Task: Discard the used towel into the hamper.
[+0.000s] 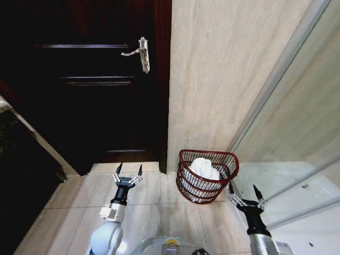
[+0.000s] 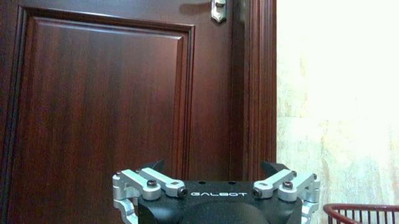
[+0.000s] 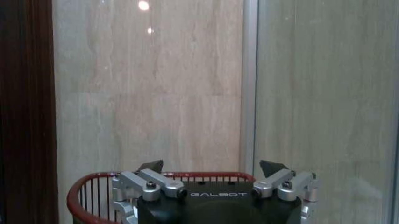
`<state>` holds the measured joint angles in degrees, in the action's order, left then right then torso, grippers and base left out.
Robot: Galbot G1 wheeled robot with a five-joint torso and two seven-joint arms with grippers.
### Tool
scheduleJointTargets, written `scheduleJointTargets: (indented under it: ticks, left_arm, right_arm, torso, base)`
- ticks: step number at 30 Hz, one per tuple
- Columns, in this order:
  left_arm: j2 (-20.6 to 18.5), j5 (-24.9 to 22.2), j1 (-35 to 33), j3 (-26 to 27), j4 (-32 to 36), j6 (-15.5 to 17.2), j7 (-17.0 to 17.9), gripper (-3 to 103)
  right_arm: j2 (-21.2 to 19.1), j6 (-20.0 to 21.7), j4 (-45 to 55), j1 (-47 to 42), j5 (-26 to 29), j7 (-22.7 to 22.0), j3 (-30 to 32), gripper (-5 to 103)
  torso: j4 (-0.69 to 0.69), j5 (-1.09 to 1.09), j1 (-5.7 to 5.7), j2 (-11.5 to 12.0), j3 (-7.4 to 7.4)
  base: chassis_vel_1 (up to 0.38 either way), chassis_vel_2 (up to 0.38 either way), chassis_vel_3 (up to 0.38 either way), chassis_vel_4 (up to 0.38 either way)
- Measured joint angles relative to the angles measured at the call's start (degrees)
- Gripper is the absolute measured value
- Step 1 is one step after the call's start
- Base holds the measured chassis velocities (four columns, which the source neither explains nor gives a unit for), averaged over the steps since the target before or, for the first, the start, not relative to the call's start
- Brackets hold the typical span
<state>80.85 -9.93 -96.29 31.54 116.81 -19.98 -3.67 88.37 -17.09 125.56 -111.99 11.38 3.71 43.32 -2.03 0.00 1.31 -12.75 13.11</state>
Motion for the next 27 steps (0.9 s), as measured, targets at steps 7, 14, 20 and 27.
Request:
scheduleJointTargets:
  ticks: [7,14,20,27]
  left_arm:
    - [-0.04,-0.18,-0.29,0.36,0.12,-0.70,0.05,100]
    - [0.01,-0.28,-1.11,0.83,1.28,-1.16,0.43,100]
    - [0.15,-0.24,-3.06,1.18,2.99,-2.64,0.44,100]
    - [0.13,-0.23,-2.32,1.14,2.77,-2.72,0.44,100]
  right_arm:
    - [0.35,-0.09,-0.26,0.05,-0.14,-0.17,-0.05,100]
    - [0.73,-0.29,-0.19,0.07,-0.27,-0.41,0.26,100]
    - [0.65,-1.88,-1.10,-0.59,-0.20,-0.55,1.22,100]
    - [0.87,-1.02,-1.36,0.52,-0.37,-0.36,1.45,100]
  torso:
    - [0.00,0.00,-0.57,1.95,-1.38]
    - [0.00,0.00,-1.03,3.60,-2.58]
    - [0.00,0.00,-1.26,4.72,-3.43]
    - [0.01,0.00,-1.27,5.86,-4.40]
  base:
    - [0.000,0.000,0.000,0.000]
    - [0.000,0.000,0.000,0.000]
    - [0.000,0.000,0.000,0.000]
    - [0.000,0.000,0.000,0.000]
